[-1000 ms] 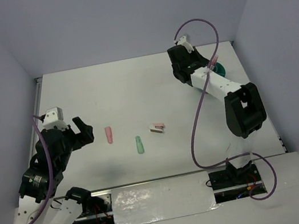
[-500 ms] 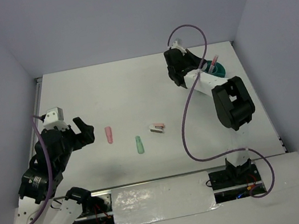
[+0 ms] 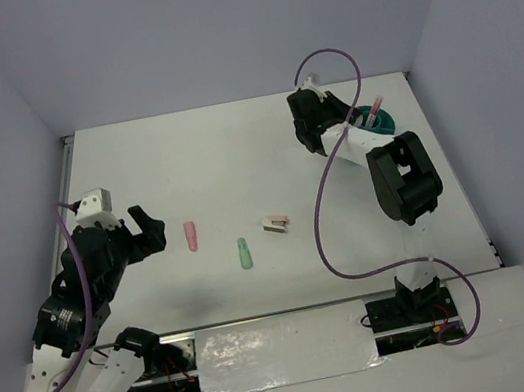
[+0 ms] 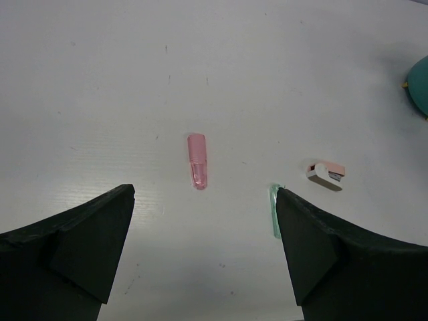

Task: Sort the stationery into containers
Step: Place the stationery in the storage box.

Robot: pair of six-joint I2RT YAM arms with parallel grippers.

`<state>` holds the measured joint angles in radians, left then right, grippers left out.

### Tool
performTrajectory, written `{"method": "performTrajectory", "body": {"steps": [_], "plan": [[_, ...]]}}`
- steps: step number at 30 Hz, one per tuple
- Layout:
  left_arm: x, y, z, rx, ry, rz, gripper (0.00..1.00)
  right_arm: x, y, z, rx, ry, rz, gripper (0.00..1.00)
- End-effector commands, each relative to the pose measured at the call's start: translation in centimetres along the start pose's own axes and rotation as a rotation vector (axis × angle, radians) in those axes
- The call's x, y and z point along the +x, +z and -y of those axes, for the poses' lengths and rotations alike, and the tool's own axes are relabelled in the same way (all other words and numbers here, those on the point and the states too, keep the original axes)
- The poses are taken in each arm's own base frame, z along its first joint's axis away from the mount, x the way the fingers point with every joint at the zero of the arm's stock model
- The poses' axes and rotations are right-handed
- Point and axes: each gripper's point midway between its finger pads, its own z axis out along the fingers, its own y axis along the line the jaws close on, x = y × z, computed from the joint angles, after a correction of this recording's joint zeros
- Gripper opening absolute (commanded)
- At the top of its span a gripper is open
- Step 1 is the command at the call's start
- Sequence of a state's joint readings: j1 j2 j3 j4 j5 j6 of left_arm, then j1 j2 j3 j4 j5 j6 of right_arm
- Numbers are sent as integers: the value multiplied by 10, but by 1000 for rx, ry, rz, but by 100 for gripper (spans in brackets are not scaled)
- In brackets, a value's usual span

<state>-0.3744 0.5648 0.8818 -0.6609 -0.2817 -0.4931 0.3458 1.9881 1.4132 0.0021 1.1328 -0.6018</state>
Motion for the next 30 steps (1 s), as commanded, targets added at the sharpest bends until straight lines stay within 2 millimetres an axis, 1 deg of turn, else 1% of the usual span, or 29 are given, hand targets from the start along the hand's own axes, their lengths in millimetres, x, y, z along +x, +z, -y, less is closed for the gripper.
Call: {"method": "performTrajectory", "body": {"steps": [1, 4, 10, 16, 21, 23, 27, 30], "plan": [[-11, -1, 5, 27, 12, 45, 99, 11, 5, -7, -3, 17, -26, 16], [-11, 0, 5, 28, 14, 43, 99, 18, 5, -11, -17, 25, -41, 16], [-11, 0, 5, 29, 14, 42, 99, 23, 6, -14, -27, 22, -55, 18], [-11, -1, 5, 29, 14, 44, 99, 27, 5, -20, -44, 17, -62, 24], [-11, -1, 5, 30, 15, 47, 99, 28, 5, -22, -46, 17, -66, 26], [-11, -1, 5, 31, 14, 47, 99, 28, 4, -23, -55, 19, -66, 31], [-12, -2, 5, 29, 11, 49, 99, 25, 2, -22, -69, 37, -63, 32], [-12, -2, 5, 29, 11, 49, 99, 21, -3, -20, -83, 63, -53, 38]]}}
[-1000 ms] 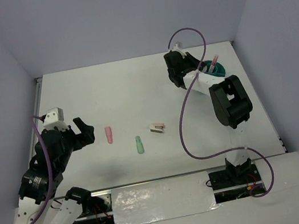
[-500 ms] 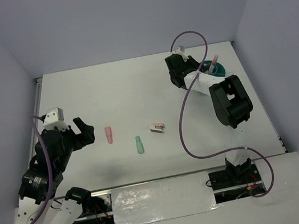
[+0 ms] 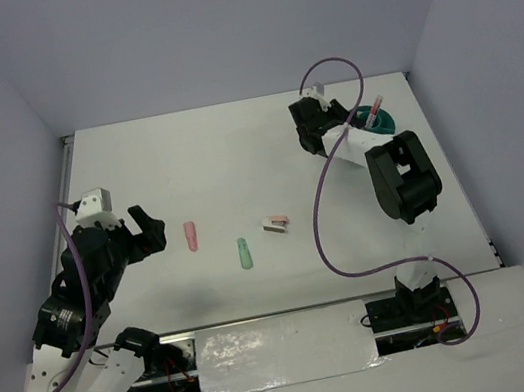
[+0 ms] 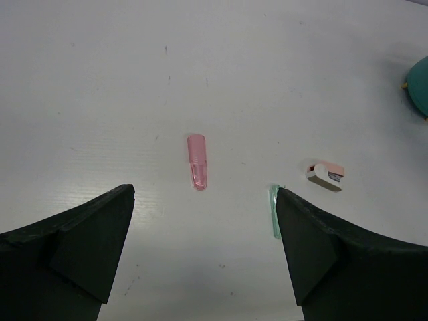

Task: Sort the stationery into containers
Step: Place the stationery in the storage box, then pick up the stationery from the center of the board.

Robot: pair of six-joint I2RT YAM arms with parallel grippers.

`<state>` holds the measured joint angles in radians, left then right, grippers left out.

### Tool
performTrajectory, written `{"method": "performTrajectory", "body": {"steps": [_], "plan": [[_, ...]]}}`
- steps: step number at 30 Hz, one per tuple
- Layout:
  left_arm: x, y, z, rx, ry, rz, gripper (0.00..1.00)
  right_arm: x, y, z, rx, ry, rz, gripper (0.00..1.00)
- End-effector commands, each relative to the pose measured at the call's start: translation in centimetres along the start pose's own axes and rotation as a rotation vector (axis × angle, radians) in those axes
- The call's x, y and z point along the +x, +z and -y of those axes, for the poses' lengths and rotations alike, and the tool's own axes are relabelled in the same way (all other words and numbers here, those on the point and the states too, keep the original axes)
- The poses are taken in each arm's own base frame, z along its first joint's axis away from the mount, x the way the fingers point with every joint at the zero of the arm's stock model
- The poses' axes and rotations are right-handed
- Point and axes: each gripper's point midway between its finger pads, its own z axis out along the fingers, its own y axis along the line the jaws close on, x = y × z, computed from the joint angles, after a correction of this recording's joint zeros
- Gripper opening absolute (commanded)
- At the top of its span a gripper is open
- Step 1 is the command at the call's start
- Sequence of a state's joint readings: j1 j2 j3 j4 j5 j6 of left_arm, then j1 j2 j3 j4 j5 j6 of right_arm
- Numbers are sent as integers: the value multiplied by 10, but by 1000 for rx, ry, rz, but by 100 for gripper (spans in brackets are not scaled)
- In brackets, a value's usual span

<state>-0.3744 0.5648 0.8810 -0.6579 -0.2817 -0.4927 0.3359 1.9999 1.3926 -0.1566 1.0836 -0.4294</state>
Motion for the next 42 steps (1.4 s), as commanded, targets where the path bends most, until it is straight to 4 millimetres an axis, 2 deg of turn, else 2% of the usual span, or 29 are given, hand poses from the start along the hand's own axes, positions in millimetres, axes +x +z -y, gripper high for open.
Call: {"method": "performTrajectory", "body": {"steps": [1, 2, 3, 11, 15, 20, 22, 24, 25, 26, 27, 28, 29, 30, 31, 34, 36, 37, 38, 42], "plan": [[-11, -2, 4, 28, 13, 47, 99, -9, -7, 6, -15, 63, 16, 39], [-11, -2, 4, 27, 11, 48, 99, -10, -10, 6, -23, 65, 19, 42], [-10, -1, 4, 27, 12, 44, 99, -13, -12, 6, -33, 73, 28, 48], [-10, -1, 4, 25, 13, 44, 99, -24, -34, 21, -108, 168, 65, 60], [-11, 0, 4, 19, 13, 43, 99, -31, -46, 26, -186, 210, 81, 74], [-10, 0, 2, 14, 12, 42, 99, -34, -51, 22, -249, 221, 75, 78], [-10, 0, 2, 11, 11, 41, 99, -37, -60, 23, -291, 266, 80, 78], [-10, 1, 1, 4, 9, 38, 99, -45, -81, 7, -460, 313, 103, 78], [-9, 2, 1, -2, 9, 36, 99, -53, -99, 12, -529, 349, 140, 78], [-9, 3, -1, -16, 5, 34, 99, -56, -124, -7, -687, 356, 167, 82], [-8, 5, -3, -27, 5, 24, 99, -62, -149, -15, -769, 356, 210, 84], [-7, 6, -4, -37, 4, 20, 99, -71, -173, -4, -820, 386, 281, 85], [-7, 6, -6, -51, -3, 14, 99, -66, -188, -11, -864, 393, 291, 94], [-6, 9, -9, -75, -4, 9, 99, -67, -206, -13, -916, 428, 304, 99], [-6, 10, -10, -87, -5, 5, 99, -64, -231, -12, -967, 438, 343, 100], [1, 17, -12, -124, -33, -41, 99, -59, -274, -9, -1071, 530, 381, 100], [10, 26, -10, -136, -41, -88, 99, -49, -286, -13, -1101, 577, 357, 100], [15, 30, -11, -148, -47, -116, 99, -50, -291, -7, -1112, 609, 361, 100], [20, 33, -9, -156, -73, -138, 99, -44, -295, -6, -1130, 624, 352, 100], [54, 65, 0, -158, -100, -276, 99, -24, -310, -7, -1191, 625, 305, 100]]}}
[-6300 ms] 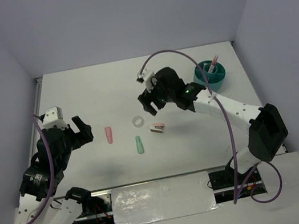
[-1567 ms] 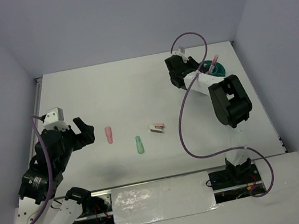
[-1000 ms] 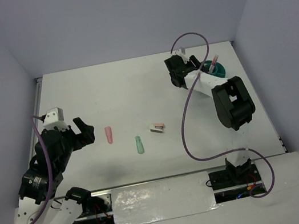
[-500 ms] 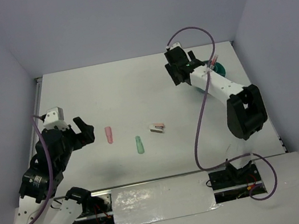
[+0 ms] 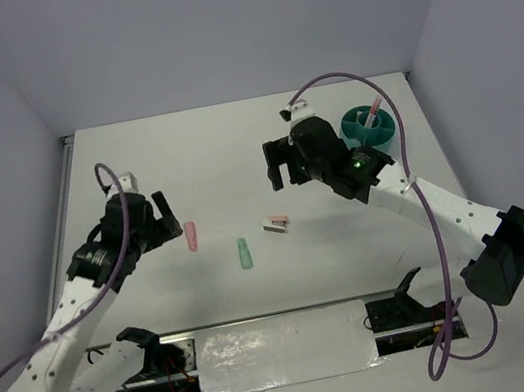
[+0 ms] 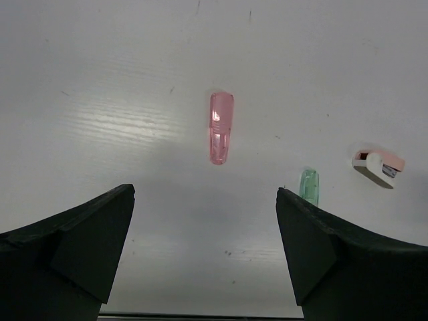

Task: Sort the stationery into containers
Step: Pick up the stationery from the center of the board.

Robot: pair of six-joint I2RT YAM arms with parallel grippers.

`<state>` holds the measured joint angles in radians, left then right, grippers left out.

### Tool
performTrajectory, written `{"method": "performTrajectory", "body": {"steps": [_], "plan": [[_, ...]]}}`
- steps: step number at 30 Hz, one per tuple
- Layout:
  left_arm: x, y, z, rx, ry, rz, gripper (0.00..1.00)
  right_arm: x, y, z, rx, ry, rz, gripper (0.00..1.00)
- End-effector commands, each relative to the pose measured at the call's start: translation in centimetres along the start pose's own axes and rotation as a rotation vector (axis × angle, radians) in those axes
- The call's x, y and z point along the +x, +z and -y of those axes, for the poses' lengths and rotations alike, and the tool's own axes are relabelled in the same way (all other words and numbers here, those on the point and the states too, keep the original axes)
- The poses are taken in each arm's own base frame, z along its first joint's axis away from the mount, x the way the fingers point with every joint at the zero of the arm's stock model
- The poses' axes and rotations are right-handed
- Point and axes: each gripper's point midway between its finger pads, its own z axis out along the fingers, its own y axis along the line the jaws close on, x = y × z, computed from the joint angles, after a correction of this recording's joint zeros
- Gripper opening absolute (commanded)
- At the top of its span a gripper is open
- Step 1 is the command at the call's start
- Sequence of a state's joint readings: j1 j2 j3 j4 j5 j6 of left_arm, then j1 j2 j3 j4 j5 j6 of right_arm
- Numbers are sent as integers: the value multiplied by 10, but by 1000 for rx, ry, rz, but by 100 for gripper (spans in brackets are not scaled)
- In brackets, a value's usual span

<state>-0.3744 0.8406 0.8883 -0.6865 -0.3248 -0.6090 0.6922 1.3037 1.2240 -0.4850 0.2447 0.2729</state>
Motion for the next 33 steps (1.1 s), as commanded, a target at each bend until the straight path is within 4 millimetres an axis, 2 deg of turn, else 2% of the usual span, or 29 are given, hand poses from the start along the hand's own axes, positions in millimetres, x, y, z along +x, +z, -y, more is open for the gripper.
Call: {"method": "performTrajectory", "body": {"steps": [1, 3, 5, 7, 9, 10, 11, 14, 18, 23, 27, 31, 33], "plan": [[17, 34, 17, 8, -64, -89, 99, 19, -13, -20, -105, 82, -53, 100], [27, 50, 16, -25, -61, -134, 99, 21, -21, -25, -145, 78, -48, 100], [37, 71, 13, -79, -45, -174, 99, 30, -24, -27, -167, 72, -56, 100], [39, 84, 13, -100, -35, -181, 99, 39, -28, -31, -206, 65, -64, 100], [51, 100, 13, -125, -17, -235, 99, 47, -31, -38, -253, 52, -81, 100], [53, 105, 16, -121, -14, -250, 98, 53, -29, -38, -256, 40, -89, 100], [64, 114, 16, -137, -4, -296, 96, 57, -30, -41, -277, 36, -103, 100], [79, 130, 11, -166, 14, -334, 91, 64, -31, -41, -277, 15, -121, 100], [96, 144, 7, -182, 40, -377, 85, 67, -36, -38, -281, 9, -103, 100], [102, 153, 0, -216, 65, -379, 78, 64, -44, -39, -298, 17, -81, 100], [110, 162, 2, -212, 76, -411, 72, 63, -47, -41, -311, 23, -73, 100], [123, 167, -2, -222, 85, -447, 50, 62, -49, -43, -320, 27, -71, 100], [129, 166, -5, -225, 85, -459, 35, 60, -50, -45, -336, 31, -57, 100]]}}
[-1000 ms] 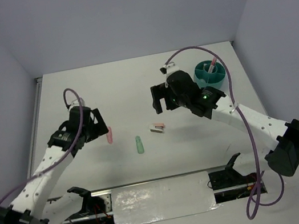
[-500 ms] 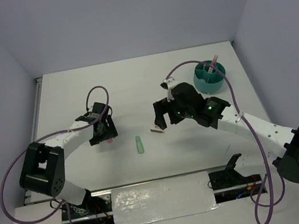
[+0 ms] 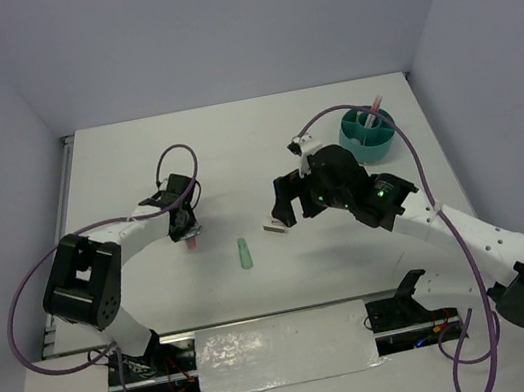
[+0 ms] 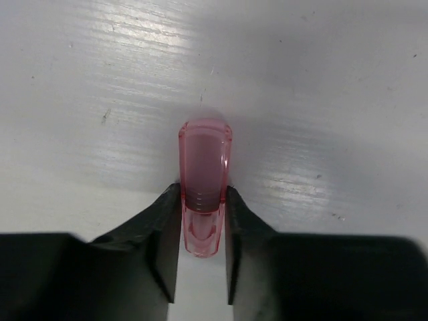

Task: Sort the stationery into containers
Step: Pick up the stationery from the center of the board.

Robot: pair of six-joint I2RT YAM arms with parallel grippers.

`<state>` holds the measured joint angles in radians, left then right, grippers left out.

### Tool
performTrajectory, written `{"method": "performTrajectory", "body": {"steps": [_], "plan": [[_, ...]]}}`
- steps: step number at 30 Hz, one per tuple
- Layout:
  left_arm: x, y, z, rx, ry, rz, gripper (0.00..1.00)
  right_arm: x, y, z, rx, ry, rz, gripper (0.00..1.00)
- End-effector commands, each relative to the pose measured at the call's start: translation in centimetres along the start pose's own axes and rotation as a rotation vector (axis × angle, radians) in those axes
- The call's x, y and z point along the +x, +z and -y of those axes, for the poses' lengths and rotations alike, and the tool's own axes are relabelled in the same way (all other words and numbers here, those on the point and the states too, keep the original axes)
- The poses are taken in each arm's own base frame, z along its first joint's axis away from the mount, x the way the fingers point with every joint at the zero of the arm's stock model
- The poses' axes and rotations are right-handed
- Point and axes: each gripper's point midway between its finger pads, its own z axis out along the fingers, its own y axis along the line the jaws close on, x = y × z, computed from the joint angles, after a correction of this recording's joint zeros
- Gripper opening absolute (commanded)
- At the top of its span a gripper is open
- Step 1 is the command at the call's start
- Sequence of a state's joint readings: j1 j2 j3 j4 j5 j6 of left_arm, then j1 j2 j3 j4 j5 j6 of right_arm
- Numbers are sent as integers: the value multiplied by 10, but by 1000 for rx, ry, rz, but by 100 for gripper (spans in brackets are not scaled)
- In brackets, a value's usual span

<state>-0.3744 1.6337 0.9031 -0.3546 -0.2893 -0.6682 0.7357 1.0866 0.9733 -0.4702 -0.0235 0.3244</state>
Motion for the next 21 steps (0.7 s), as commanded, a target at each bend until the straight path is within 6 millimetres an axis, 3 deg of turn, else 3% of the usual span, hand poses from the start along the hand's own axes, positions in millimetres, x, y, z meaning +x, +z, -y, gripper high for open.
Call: {"method": "performTrajectory", "body": {"steps": [1, 2, 3, 6, 9, 12, 14, 15, 17, 18, 21], "plan": [[24, 13, -8, -17, 20, -75, 27, -10, -6, -13, -62, -6, 59, 100], [27, 12, -10, -19, 17, -77, 6, -11, -5, -15, -73, -3, 69, 100], [28, 10, -10, -17, 13, -77, 0, -13, -6, -15, -75, 3, 82, 100], [24, -4, -8, 26, 3, -43, 0, -20, -5, -11, -53, 38, 125, 100], [11, -34, 6, 134, 3, 35, 0, -31, -7, -13, -65, 85, 166, 100], [-14, -92, 35, 339, 29, 212, 0, -46, -11, -19, -91, 159, 231, 100], [-17, -121, 57, 440, 83, 323, 0, -59, -15, -26, -127, 204, 289, 100], [-24, -147, 62, 508, 87, 403, 0, -63, -17, -36, -175, 243, 294, 100], [-14, -170, 78, 615, 162, 472, 0, -72, -14, -50, -220, 275, 302, 100], [-20, -196, 88, 718, 165, 549, 0, -76, -13, -54, -225, 302, 307, 100], [-11, -230, 102, 884, 229, 633, 0, -90, -12, -78, -257, 328, 318, 100]]}}
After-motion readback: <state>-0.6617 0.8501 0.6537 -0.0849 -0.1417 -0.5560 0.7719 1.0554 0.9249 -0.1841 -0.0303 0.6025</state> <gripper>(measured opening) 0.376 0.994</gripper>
